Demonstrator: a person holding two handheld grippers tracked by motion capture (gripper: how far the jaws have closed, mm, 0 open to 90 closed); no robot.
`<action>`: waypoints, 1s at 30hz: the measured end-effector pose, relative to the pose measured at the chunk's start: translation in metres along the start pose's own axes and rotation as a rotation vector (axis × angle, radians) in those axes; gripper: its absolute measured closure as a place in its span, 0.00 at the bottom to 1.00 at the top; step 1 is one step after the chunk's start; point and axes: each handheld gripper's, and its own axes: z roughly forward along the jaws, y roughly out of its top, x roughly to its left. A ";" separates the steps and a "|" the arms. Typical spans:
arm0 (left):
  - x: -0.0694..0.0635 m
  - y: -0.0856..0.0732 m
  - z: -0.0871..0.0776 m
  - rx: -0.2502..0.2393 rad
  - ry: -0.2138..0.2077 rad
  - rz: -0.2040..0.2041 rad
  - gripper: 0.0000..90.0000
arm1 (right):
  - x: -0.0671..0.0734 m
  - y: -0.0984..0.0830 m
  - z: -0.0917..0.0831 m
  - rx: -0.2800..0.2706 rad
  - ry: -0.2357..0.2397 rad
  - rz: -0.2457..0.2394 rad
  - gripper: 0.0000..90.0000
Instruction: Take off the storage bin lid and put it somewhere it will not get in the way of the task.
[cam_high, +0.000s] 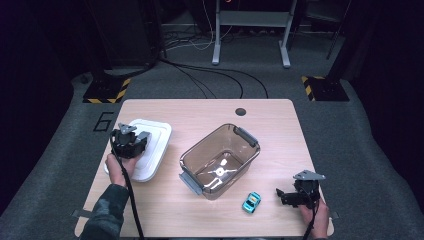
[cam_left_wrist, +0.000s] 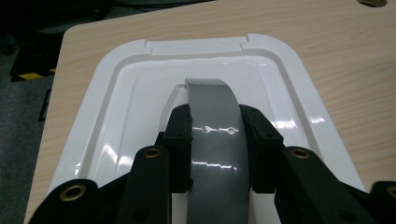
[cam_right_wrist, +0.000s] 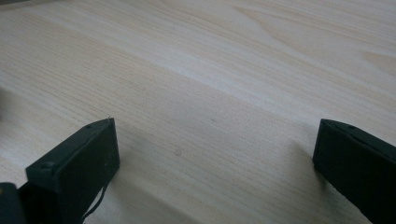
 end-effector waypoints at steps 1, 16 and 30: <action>0.001 -0.002 0.002 0.000 0.002 -0.006 0.74 | 0.000 0.000 0.000 0.000 0.000 0.000 0.00; 0.006 -0.022 0.029 0.044 0.038 -0.115 0.74 | 0.000 0.000 0.000 0.001 0.000 -0.001 0.00; 0.016 -0.046 0.053 0.064 0.073 -0.218 0.74 | 0.000 0.000 0.000 0.000 0.000 -0.001 0.00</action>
